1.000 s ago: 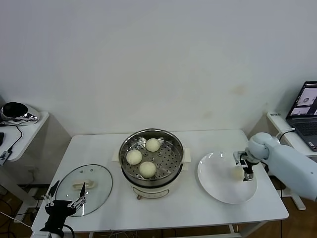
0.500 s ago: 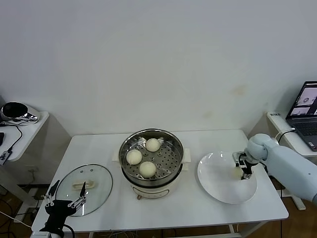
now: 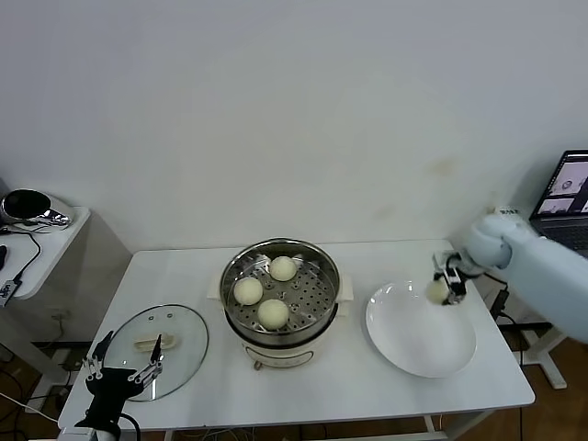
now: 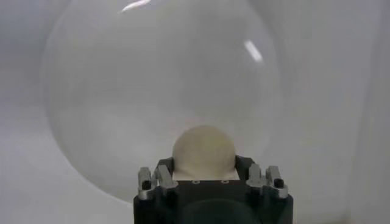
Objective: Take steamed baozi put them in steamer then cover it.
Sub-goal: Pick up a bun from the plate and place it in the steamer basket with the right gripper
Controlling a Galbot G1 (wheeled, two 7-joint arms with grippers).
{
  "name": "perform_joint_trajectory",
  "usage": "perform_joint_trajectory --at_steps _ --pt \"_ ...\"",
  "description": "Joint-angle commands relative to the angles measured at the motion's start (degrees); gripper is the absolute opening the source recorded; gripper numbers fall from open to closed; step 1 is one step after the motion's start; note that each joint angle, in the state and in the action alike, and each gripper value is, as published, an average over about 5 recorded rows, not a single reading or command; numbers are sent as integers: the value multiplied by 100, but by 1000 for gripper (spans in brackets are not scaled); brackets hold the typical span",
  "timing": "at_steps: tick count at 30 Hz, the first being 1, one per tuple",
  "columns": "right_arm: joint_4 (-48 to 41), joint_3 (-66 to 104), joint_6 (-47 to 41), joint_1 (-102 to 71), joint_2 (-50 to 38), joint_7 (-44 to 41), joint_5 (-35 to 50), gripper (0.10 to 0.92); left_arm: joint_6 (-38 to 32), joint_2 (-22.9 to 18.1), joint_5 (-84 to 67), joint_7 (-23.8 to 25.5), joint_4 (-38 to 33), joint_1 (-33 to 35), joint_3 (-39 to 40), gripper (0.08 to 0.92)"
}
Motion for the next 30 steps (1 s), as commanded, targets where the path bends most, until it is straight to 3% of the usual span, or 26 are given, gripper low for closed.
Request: perform_joint_trajectory --at_steps 1,7,14,30 --pt "1174 -2205 -959 3126 455 394 2321 634 2 1 1 -1 13 -18 34 823" --pt "1411 -2639 -1500 3560 1332 740 3446 644 -1 4 0 -2 37 -51 83 823" --pt "1067 -2676 -1997 3210 2394 1135 4223 645 -4 12 -11 -4 53 -59 75 823" --pt "3 -2544 -2334 1725 3250 1421 3770 645 7 6 -36 -5 1 -63 30 823"
